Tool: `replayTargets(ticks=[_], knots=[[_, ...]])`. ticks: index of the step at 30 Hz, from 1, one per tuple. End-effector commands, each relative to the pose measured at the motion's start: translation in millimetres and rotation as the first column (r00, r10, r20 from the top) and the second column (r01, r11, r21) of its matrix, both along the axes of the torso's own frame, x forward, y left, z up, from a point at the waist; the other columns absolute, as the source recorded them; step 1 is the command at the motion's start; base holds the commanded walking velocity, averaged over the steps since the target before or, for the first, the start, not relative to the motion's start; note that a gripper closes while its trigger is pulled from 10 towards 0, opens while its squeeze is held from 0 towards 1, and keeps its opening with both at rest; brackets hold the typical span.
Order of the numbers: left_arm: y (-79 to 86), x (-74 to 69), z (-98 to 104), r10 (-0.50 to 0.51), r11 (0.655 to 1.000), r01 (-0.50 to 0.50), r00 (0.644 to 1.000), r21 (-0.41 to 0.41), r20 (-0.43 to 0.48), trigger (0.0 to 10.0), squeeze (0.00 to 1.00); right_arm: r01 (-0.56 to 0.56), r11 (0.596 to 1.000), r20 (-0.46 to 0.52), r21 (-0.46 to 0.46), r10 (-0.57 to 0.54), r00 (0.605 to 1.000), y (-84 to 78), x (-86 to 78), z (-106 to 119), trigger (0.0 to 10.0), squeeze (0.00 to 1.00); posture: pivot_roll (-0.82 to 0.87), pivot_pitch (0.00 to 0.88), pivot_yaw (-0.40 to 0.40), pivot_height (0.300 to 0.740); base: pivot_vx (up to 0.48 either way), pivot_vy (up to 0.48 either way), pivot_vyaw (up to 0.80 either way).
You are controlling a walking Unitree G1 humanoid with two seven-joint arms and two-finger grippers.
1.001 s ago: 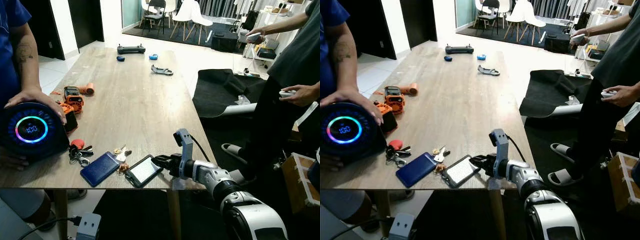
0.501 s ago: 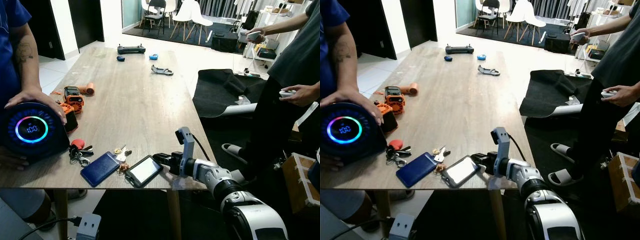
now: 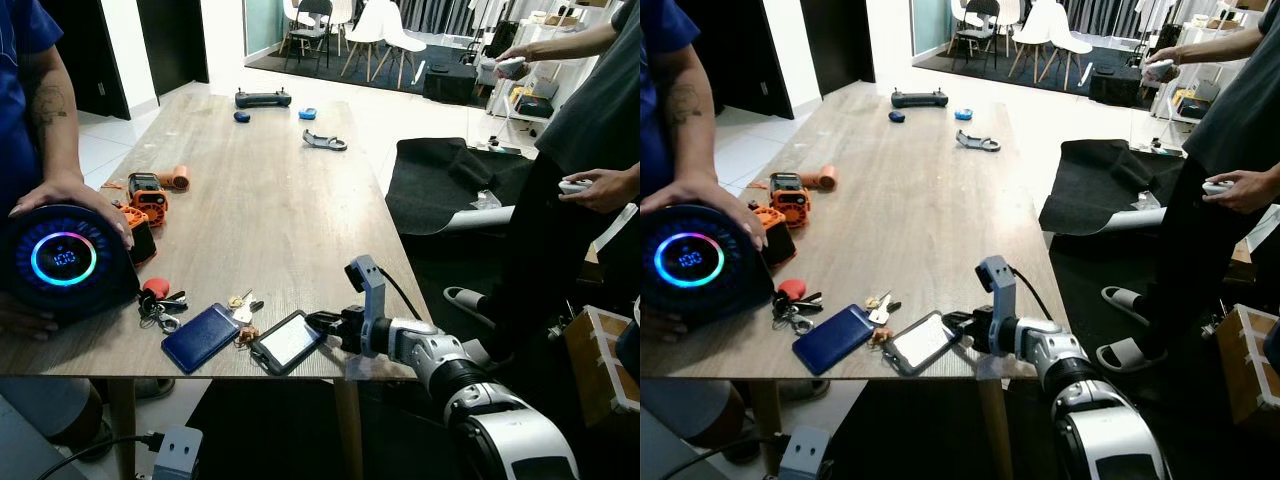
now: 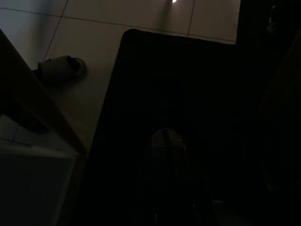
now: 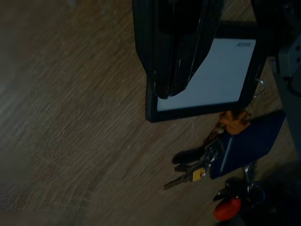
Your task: Hang keys on a hook
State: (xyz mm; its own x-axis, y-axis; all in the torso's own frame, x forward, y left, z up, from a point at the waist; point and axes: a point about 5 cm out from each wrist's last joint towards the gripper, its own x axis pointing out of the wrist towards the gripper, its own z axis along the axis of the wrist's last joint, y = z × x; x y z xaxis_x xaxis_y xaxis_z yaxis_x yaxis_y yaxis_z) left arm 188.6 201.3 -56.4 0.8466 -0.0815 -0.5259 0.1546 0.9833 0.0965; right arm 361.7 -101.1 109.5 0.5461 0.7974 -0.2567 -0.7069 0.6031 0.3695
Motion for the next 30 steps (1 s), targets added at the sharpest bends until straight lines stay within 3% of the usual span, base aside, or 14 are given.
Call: replayTargets(ticks=[1, 8, 12, 14, 15, 18, 19, 23, 24, 27, 28, 29, 30], knots=[[1.8, -6.1, -3, -0.008, 1.0, 0.008, 1.0, 0.007, -0.02, 10.0, 0.0, 0.024, 1.0, 0.04, 0.012, -0.024, 0.999, -6.5, 4.2, 8, 10.0, 0.0, 0.11, 0.067, -0.066, 0.74, 0.0, 0.0, 0.0], [9.8, -9.8, 0, -0.074, 0.997, 0.074, 0.997, 0.02, -0.01, 10.0, 0.0, 0.08, 0.996, 0.053, 0.03, -0.082, 0.995, -20.3, 6.5, 11, 10.0, 0.0, 0.11, 0.067, -0.065, 0.74, 0.0, 0.0, 0.0], [17.8, -15.5, 9, -0.194, 0.98, 0.195, 0.98, -0.048, 0.035, 10.0, 0.0, 0.105, 0.994, 0.042, 0.043, -0.107, 0.993, -32.0, 4.5, 8, 10.0, 0.0, 0.11, 0.074, -0.062, 0.74, 0.0, 0.0, 0.0], [20.7, -21.7, 19, -0.354, 0.933, 0.358, 0.931, -0.035, 0.093, 10.0, 0.0, 0.114, 0.993, 0.034, 0.041, -0.116, 0.993, -36.8, 2.2, 4, 10.0, 0.0, 0.11, 0.079, -0.058, 0.74, 0.0, 0.0, 0.0], [21.4, -22.7, 22, -0.38, 0.923, 0.385, 0.919, -0.029, 0.107, 10.0, 0.0, 0.116, 0.992, 0.033, 0.041, -0.117, 0.993, -37.5, 1.8, 4, 10.0, 0.0, 0.11, 0.079, -0.058, 0.74, 0.0, 0.0, 0.0], [22.2, -23.3, 25, -0.409, 0.91, 0.414, 0.905, -0.021, 0.116, 10.0, 0.0, 0.118, 0.992, 0.031, 0.041, -0.119, 0.992, -37.9, 1.3, 3, 10.0, 0.0, 0.12, 0.082, -0.056, 0.74, 0.0, 0.0, 0.0], [21.7, -24.0, 29, -0.467, 0.882, 0.472, 0.875, -0.006, 0.128, 10.0, 0.0, 0.122, 0.992, 0.028, 0.043, -0.123, 0.992, -38.6, 0.9, 2, 10.0, 0.0, 0.12, 0.085, -0.056, 0.74, 0.0, 0.0, 0.0], [19.4, -24.4, 33, -0.526, 0.848, 0.53, 0.838, 0.014, 0.147, 10.0, 0.0, 0.123, 0.991, 0.026, 0.045, -0.124, 0.992, -39.1, 0.6, 2, 10.0, 0.0, 0.12, 0.085, -0.056, 0.74, 0.0, 0.0, 0.0], [16.9, -24.4, 41, -0.558, 0.823, 0.568, 0.805, 0.011, 0.199, 10.0, 0.0, 0.124, 0.991, 0.026, 0.047, -0.125, 0.992, -39.5, 0.4, 2, 10.0, 0.0, 0.12, 0.087, -0.055, 0.74, 0.0, 0.0, 0.0], [15.9, -24.3, 45, -0.564, 0.815, 0.579, 0.793, 0.002, 0.229, 10.0, 0.0, 0.124, 0.991, 0.026, 0.048, -0.126, 0.992, -39.6, 0.3, 2, 10.0, 0.0, 0.12, 0.087, -0.055, 0.74, 0.0, 0.0, 0.0], [11.9, -18.5, 66, -0.573, 0.785, 0.618, 0.749, -0.039, 0.333, 10.0, 0.0, 0.12, 0.991, 0.025, 0.05, -0.122, 0.992, -40.2, 0.0, 2, 10.0, 0.0, 0.12, 0.089, -0.059, 0.74, 0.0, 0.0, 0.0], [11.9, -18.5, 66, -0.573, 0.785, 0.618, 0.749, -0.039, 0.333, 10.0, 0.0, 0.12, 0.991, 0.025, 0.05, -0.122, 0.992, -40.2, 0.0, 2, 10.0, 0.0, 0.12, 0.089, -0.059, 0.74, 0.0, 0.0, 0.0], [7.4, -16.3, 81, -0.592, 0.746, 0.663, 0.704, -0.065, 0.392, 10.0, 0.0, 0.116, 0.992, 0.025, 0.049, -0.118, 0.993, -40.4, -0.3, 2, 10.0, 0.0, 0.12, 0.089, -0.059, 0.74, 0.0, 0.0, 0.0]])
